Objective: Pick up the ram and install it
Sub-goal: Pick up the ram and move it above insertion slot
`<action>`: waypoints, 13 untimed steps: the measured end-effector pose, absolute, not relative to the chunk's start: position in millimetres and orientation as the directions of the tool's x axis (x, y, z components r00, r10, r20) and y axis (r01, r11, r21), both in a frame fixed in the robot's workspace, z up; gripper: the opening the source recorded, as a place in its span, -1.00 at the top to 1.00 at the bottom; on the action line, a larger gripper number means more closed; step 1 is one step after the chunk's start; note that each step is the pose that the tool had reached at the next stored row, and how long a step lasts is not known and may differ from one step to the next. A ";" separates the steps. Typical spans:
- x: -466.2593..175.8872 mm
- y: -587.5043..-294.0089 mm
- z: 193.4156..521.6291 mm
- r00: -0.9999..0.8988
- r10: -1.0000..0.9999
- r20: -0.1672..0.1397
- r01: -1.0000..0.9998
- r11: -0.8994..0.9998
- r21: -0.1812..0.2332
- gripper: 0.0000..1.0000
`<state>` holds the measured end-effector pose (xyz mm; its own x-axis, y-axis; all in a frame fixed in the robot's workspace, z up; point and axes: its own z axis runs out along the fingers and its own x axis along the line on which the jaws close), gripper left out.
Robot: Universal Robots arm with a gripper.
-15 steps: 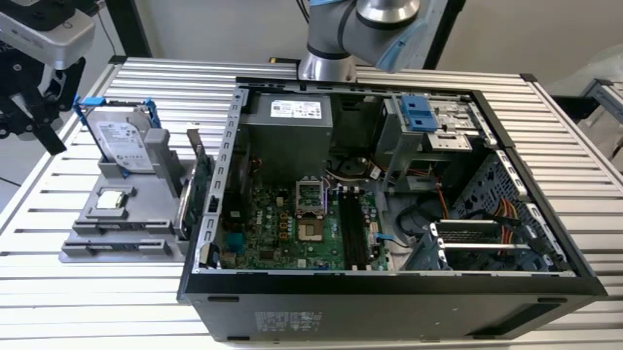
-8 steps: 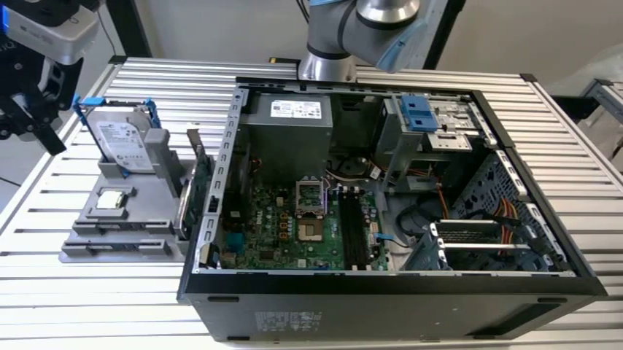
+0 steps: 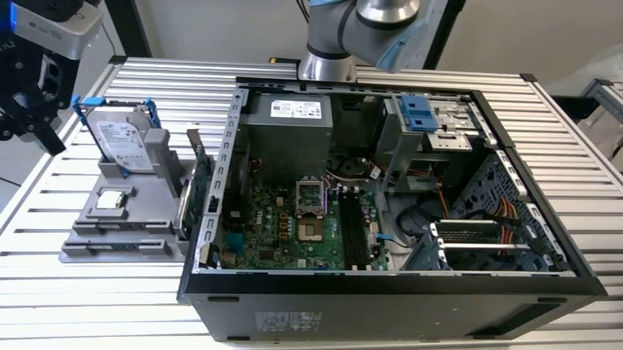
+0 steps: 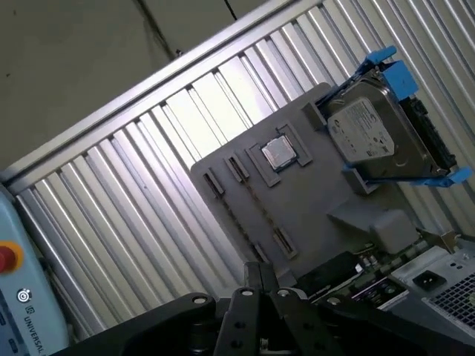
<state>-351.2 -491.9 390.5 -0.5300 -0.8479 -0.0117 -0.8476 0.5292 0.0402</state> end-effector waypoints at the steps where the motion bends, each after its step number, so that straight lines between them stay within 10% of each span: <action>1: -351.2 -491.9 390.5 -0.520 -0.854 -0.012 -0.853 0.520 0.040 1.00; 13: -351.2 -491.9 390.5 -0.402 -0.916 -0.011 -0.915 0.401 0.040 1.00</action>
<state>-351.2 -491.9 390.5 -0.4017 -0.9157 -0.0109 -0.9152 0.4010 0.0398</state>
